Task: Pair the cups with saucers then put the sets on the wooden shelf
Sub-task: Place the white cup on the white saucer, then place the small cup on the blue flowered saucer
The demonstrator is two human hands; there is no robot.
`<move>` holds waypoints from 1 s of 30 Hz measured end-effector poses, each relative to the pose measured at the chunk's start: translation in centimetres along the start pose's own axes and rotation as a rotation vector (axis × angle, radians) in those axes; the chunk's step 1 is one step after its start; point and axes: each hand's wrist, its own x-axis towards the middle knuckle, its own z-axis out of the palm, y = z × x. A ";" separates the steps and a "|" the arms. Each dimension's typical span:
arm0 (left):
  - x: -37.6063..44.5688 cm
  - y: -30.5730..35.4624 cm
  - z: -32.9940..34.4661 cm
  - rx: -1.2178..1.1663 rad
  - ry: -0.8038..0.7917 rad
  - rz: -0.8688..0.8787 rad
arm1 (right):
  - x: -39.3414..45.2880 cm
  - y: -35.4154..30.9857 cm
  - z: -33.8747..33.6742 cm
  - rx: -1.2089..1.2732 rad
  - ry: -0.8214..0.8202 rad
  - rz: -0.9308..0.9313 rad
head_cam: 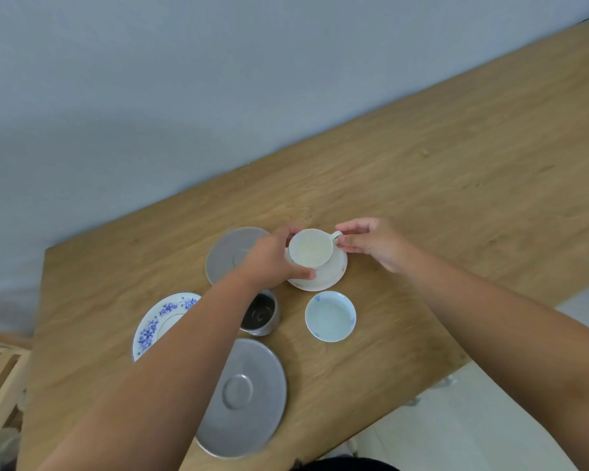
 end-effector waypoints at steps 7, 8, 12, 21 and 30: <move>-4.7 0.8 -0.9 0.218 0.119 0.247 | -5.4 1.5 -0.1 -0.138 0.153 -0.120; -5.5 0.8 -0.9 0.246 0.071 0.285 | -6.5 2.3 -0.1 -0.149 0.128 -0.116; -8.0 1.0 0.3 0.387 -0.144 0.352 | -10.2 5.3 0.2 -0.244 -0.069 -0.023; -8.4 1.1 3.9 0.775 -0.176 0.249 | -11.7 5.0 2.3 -0.432 -0.171 -0.052; -10.9 2.0 2.4 0.179 -0.064 0.223 | -12.1 3.3 2.6 -0.180 -0.288 -0.040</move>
